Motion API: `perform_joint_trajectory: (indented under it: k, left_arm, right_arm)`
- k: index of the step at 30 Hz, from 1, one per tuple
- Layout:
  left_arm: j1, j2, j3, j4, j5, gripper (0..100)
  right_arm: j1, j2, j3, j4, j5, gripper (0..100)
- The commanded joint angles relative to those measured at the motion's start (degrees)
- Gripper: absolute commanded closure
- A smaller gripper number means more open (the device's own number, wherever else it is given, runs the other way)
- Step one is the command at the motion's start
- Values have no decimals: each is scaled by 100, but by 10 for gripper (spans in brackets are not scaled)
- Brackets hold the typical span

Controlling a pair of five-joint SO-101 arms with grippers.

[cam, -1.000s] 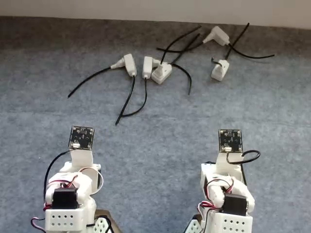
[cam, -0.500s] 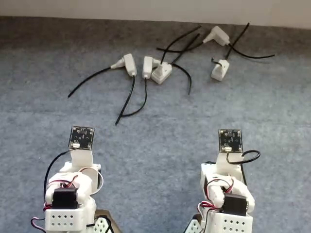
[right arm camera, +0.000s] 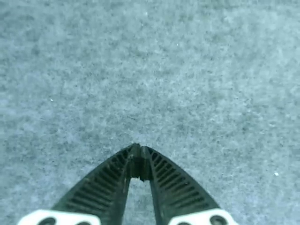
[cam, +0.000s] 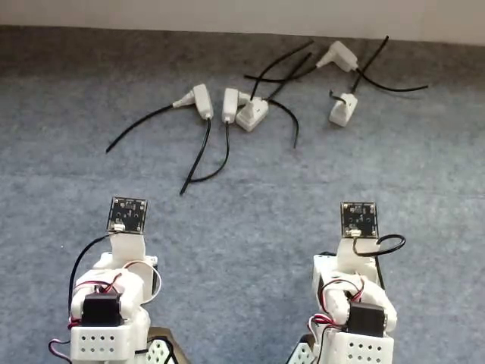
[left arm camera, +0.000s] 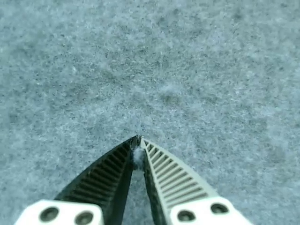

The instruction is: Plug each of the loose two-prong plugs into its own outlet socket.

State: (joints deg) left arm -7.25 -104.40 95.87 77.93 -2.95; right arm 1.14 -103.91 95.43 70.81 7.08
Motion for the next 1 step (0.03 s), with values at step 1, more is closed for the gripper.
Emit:
perform_joint_trajectory:
  k: [1]
  left_arm:
    - [-84, 4, 127, -79, 44, 994]
  right_arm:
    - [57, -84, 716, 48, 53, 991]
